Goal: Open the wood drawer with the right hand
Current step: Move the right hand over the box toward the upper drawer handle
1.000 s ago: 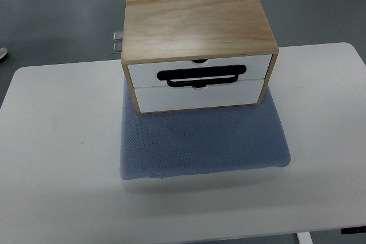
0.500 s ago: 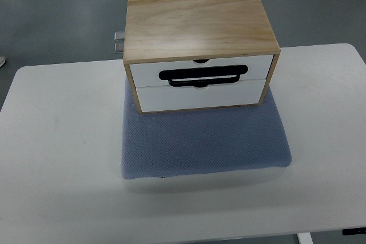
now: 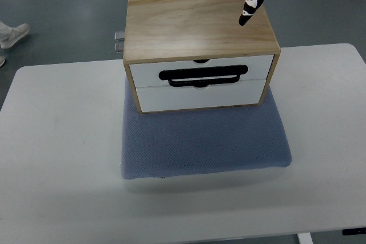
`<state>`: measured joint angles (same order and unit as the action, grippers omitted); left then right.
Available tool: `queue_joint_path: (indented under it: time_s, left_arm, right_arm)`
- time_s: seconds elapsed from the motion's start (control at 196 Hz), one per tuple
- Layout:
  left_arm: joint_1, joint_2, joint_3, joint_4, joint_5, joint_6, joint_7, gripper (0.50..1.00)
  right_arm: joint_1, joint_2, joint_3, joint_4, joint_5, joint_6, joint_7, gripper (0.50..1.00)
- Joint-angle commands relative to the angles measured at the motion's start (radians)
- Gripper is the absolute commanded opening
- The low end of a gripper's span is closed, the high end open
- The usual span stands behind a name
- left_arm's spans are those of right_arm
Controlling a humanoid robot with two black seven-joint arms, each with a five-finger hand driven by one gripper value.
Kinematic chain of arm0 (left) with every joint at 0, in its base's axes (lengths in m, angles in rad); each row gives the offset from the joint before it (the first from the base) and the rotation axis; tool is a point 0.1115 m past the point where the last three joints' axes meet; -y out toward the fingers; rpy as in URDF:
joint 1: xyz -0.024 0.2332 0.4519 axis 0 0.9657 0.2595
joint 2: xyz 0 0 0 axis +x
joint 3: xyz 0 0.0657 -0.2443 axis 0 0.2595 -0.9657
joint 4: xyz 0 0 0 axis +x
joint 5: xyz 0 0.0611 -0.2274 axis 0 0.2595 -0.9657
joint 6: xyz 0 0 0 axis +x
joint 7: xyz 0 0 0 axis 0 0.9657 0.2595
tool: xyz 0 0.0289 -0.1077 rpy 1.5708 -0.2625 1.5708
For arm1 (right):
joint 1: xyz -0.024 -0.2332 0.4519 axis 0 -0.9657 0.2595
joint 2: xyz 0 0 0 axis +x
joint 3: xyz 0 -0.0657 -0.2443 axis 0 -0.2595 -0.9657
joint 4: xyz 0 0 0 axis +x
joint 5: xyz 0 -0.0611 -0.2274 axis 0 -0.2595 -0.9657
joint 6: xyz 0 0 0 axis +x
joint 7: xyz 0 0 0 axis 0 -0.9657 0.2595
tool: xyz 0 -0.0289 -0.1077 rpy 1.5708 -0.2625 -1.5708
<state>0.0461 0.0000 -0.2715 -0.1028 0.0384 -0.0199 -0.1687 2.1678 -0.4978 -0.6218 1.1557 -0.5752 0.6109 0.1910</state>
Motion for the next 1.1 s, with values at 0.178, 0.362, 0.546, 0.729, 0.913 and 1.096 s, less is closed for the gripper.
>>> queue_joint_path:
  time_s: [0.178,0.362,0.546,0.729,0.913,1.096]
  left_arm:
    - [0.000,0.000,0.000,0.000,0.000,0.000,0.000,1.000]
    - [0.000,0.000,0.000,0.000,0.000,0.000,0.000,1.000]
    - [0.000,0.000,0.000,0.000,0.000,0.000,0.000,1.000]
    - [0.000,0.000,0.000,0.000,0.000,0.000,0.000,1.000]
    - [0.000,0.000,0.000,0.000,0.000,0.000,0.000,1.000]
    - [0.000,0.000,0.000,0.000,0.000,0.000,0.000,1.000]
  right_arm:
    - [-0.069,0.012,0.031,0.084,0.046,0.000,-0.002,0.944]
    - [-0.109,0.031,0.040,0.084,0.126,0.000,-0.010,0.944]
    - [-0.111,0.019,0.039,0.124,0.253,0.000,-0.111,0.944]
    - [-0.125,0.018,0.039,0.162,0.285,0.000,-0.134,0.944]
    - [-0.177,0.047,0.036,0.162,0.287,-0.111,-0.140,0.944]
    - [-0.186,0.054,0.027,0.164,0.281,-0.138,-0.166,0.944]
